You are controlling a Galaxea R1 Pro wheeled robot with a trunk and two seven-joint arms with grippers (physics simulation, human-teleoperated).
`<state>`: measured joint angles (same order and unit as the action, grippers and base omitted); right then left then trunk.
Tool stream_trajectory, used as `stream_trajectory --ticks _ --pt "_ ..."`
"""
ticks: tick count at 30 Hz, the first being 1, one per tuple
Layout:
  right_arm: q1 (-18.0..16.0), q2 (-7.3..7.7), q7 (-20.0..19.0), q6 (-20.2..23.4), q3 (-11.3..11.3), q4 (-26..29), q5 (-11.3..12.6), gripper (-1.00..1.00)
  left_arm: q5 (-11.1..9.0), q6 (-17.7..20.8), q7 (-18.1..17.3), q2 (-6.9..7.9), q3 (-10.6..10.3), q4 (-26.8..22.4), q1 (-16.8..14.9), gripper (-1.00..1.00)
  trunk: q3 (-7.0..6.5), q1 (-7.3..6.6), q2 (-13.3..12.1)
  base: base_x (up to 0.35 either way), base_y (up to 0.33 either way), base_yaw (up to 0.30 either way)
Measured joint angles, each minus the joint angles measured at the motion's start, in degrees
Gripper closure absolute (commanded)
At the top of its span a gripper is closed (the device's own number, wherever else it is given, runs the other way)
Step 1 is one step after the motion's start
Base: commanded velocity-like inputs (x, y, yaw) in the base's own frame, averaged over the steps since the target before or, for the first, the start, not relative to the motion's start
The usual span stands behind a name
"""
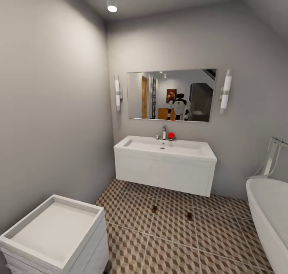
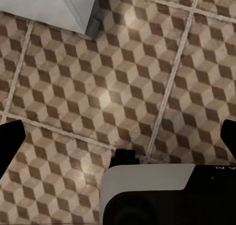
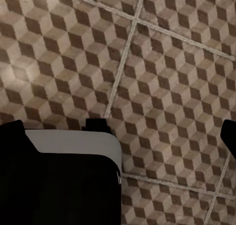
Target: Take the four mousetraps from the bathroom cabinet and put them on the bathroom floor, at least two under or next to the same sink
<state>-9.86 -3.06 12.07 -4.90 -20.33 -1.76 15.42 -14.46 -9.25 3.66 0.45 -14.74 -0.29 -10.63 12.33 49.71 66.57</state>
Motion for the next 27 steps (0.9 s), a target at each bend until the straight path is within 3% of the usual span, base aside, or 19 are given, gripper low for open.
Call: stream_trajectory --ticks 9,27 --pt "0.00 -0.08 -0.16 0.01 -0.02 0.01 -0.07 -1.00 -0.04 -0.08 -0.01 0.00 0.02 0.00 0.72 -1.00 0.00 0.00 0.00 0.000 0.000 0.199" --pt "0.00 0.48 -0.44 0.14 -0.02 0.01 -0.45 -1.00 -0.06 -0.10 -0.01 -0.07 0.07 0.01 0.82 -1.00 0.00 0.00 0.00 0.000 0.000 0.012"
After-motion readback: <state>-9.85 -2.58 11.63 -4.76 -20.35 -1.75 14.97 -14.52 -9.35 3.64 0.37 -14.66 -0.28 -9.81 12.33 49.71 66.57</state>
